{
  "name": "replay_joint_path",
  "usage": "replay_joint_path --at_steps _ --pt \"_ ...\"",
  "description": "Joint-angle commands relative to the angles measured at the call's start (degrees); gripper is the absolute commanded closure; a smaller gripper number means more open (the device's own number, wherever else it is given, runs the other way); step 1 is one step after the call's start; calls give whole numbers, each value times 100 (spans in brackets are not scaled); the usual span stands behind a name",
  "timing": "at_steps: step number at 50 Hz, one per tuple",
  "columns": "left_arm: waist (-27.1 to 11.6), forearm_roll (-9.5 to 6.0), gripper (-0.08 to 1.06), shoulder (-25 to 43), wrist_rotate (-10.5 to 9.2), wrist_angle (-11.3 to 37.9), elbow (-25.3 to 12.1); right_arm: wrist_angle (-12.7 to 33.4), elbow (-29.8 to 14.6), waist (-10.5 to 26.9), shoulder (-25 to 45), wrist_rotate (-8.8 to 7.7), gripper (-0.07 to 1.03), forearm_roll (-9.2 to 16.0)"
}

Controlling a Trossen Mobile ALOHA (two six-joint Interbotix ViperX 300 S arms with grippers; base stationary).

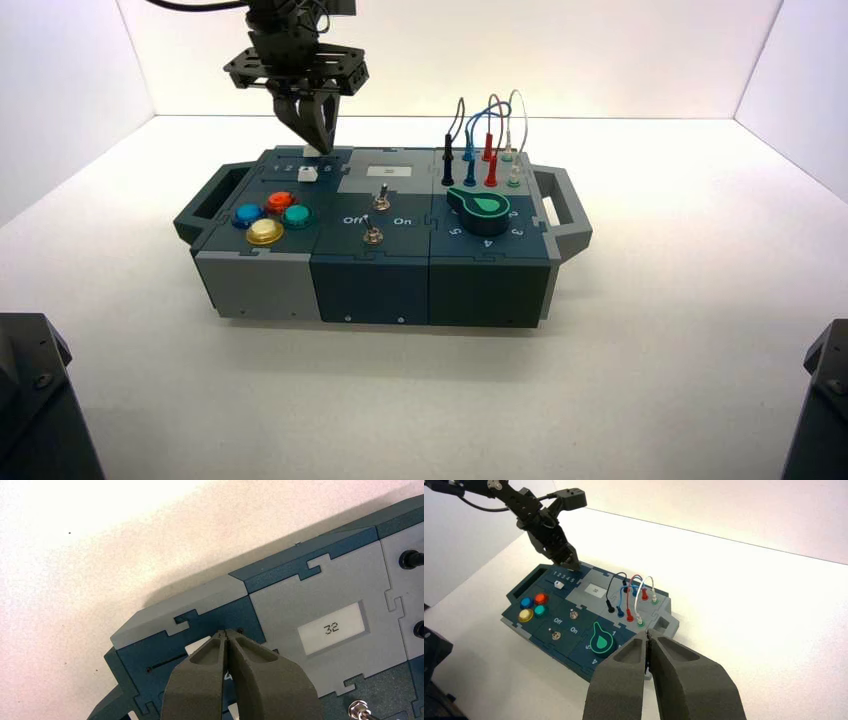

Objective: Move the top slider to position 3.

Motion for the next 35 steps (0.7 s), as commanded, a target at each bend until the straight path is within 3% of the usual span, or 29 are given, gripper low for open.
replay_joint_path --at_steps 1,35 --pt "62 18 101 -105 44 -18 -97 -62 -123 0 53 9 98 0" --pt "79 18 101 -114 105 18 -70 -62 -123 -9 62 9 98 0"
